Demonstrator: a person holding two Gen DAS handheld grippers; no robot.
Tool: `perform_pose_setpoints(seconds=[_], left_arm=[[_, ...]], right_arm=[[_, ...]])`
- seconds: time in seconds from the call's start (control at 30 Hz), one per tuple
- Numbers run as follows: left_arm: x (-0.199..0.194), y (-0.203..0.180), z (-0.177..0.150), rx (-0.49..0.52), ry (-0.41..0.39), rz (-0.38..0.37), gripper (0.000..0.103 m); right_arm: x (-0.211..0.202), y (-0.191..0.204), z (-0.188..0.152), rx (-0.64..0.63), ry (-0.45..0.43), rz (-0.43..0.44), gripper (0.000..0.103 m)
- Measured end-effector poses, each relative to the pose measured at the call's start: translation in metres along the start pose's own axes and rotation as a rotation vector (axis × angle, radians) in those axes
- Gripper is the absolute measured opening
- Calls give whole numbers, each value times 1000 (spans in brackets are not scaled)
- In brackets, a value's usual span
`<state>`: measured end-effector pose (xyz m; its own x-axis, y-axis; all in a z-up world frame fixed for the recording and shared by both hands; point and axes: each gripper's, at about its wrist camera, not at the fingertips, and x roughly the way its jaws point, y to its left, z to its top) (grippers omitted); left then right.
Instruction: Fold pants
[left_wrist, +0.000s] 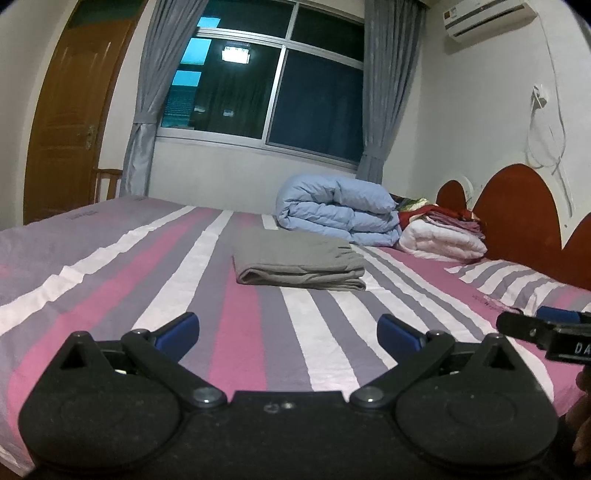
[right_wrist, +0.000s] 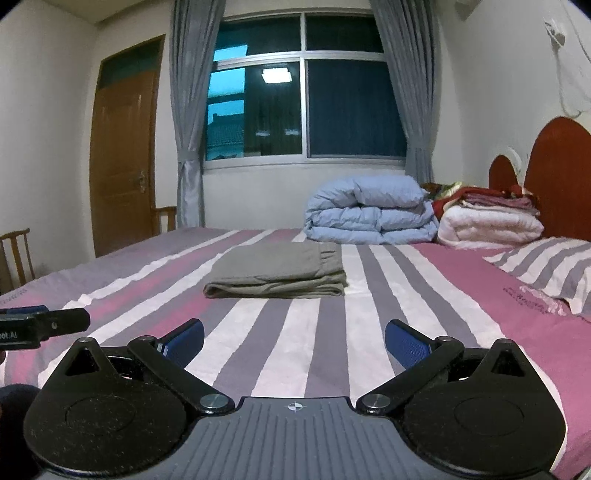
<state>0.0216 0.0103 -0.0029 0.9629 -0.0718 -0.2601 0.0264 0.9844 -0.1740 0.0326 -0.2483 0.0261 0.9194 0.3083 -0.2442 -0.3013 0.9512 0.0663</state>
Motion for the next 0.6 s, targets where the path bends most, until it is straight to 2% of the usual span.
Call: perform_pose_setpoints(seconds=[0.17, 0.4, 0.6], left_arm=[[-2, -3, -3, 46, 1, -25, 97], [-6, 5, 0, -7, -27, -13, 97], [-7, 5, 0, -7, -32, -10, 97]], right_arm=[[-1, -5, 2, 37, -20, -15, 103], [4, 1, 2, -15, -11, 4, 103], [7, -4, 1, -7, -7, 12, 103]])
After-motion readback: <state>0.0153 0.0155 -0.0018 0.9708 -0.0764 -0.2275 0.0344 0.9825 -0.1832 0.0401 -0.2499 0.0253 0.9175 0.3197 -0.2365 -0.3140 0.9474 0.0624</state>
